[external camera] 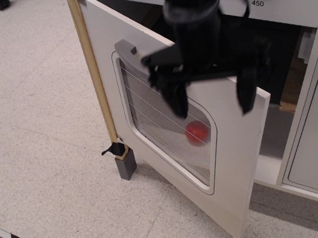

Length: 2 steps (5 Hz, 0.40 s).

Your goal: Close oven

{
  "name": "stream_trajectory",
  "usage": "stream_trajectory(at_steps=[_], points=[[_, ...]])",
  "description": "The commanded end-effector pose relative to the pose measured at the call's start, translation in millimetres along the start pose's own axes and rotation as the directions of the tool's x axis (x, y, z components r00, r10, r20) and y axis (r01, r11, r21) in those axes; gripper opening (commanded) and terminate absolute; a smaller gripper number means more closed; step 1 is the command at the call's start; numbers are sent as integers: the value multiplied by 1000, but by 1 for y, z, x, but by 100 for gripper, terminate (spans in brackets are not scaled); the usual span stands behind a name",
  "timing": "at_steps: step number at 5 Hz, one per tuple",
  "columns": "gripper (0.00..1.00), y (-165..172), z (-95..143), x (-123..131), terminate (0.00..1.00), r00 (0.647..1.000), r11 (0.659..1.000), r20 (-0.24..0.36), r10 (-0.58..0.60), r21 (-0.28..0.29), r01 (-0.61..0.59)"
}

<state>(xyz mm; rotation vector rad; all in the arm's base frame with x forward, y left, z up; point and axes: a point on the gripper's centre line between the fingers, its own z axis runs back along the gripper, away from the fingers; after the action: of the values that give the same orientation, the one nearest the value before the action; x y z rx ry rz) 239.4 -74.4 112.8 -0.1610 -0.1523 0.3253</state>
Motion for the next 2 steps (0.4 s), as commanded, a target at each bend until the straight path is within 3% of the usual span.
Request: stream_trajectory(at_steps=[1, 2], points=[[100, 22, -28, 1, 0, 996, 996, 42, -84, 0, 84], [100, 18, -49, 13, 0, 991, 993, 55, -118, 12, 118]])
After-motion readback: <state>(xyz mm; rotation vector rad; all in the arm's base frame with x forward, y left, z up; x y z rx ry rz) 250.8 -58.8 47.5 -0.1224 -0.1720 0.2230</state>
